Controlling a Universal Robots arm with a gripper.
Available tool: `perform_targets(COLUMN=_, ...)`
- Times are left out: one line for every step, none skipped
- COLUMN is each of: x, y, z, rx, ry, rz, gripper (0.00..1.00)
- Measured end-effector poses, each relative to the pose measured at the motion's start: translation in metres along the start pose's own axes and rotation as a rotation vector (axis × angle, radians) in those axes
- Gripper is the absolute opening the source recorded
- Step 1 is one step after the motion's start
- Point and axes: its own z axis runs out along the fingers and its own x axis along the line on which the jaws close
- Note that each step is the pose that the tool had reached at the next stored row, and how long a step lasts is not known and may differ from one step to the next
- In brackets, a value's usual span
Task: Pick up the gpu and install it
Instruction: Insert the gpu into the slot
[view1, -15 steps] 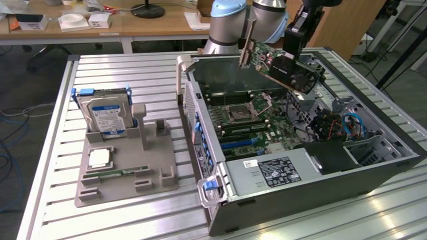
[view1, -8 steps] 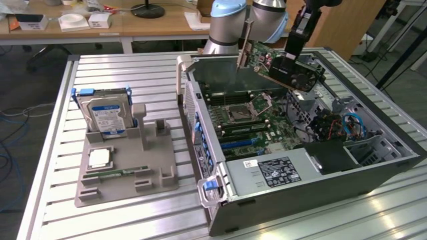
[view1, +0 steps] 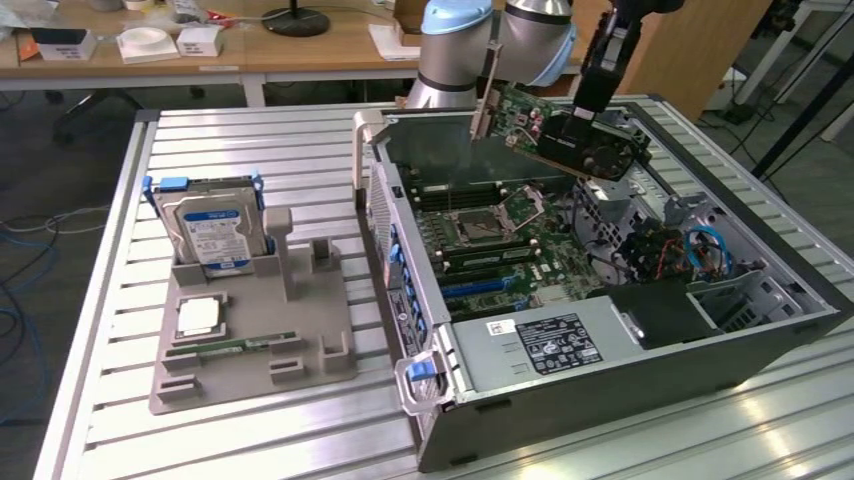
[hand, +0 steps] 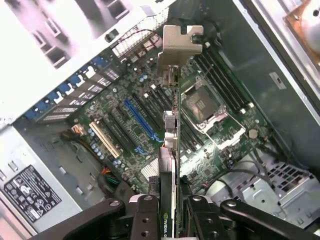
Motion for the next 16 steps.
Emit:
perform_targets(x=0.0, y=0.0, z=0.0, rx=-0.0002, ry=0.0001, rz=-0.014, gripper=0.26)
perform_targets(x=0.0, y=0.0, z=0.0, rx=-0.0005, ry=0.0002, rz=-0.028, gripper=0.26)
perform_targets(x=0.0, y=0.0, z=0.0, rx=-0.0006, ry=0.0004, rz=-0.041, gripper=0.26)
perform_targets(x=0.0, y=0.0, z=0.0, rx=-0.0009, ry=0.0004, rz=-0.055, gripper=0.26)
perform_targets(x=0.0, y=0.0, z=0.0, rx=-0.0011, ry=0.0005, rz=-0.07, gripper=0.26)
perform_targets(x=0.0, y=0.0, z=0.0, rx=-0.0013, ry=0.0006, rz=-0.083, gripper=0.26)
perform_targets(x=0.0, y=0.0, z=0.0, rx=-0.0015, ry=0.0007, rz=-0.096, gripper=0.26)
perform_targets(x=0.0, y=0.0, z=0.0, rx=-0.0017, ry=0.0009, rz=-0.109, gripper=0.26)
perform_targets(x=0.0, y=0.0, z=0.0, rx=-0.002, ry=0.0008, rz=-0.123, gripper=0.26)
perform_targets(x=0.0, y=0.0, z=0.0001, rx=-0.0022, ry=0.0008, rz=-0.138, gripper=0.26)
perform_targets(x=0.0, y=0.0, z=0.0001, rx=-0.0025, ry=0.0009, rz=-0.153, gripper=0.26)
perform_targets(x=0.0, y=0.0, z=0.0001, rx=-0.0027, ry=0.001, rz=-0.167, gripper=0.26)
perform_targets(x=0.0, y=0.0, z=0.0001, rx=-0.003, ry=0.0011, rz=-0.181, gripper=0.26)
perform_targets(x=0.0, y=0.0, z=0.0001, rx=-0.0032, ry=0.0012, rz=-0.197, gripper=0.26)
perform_targets(x=0.0, y=0.0, z=0.0001, rx=-0.0035, ry=0.0013, rz=-0.213, gripper=0.26)
perform_targets(x=0.0, y=0.0, z=0.0001, rx=-0.0037, ry=0.0014, rz=-0.228, gripper=0.26)
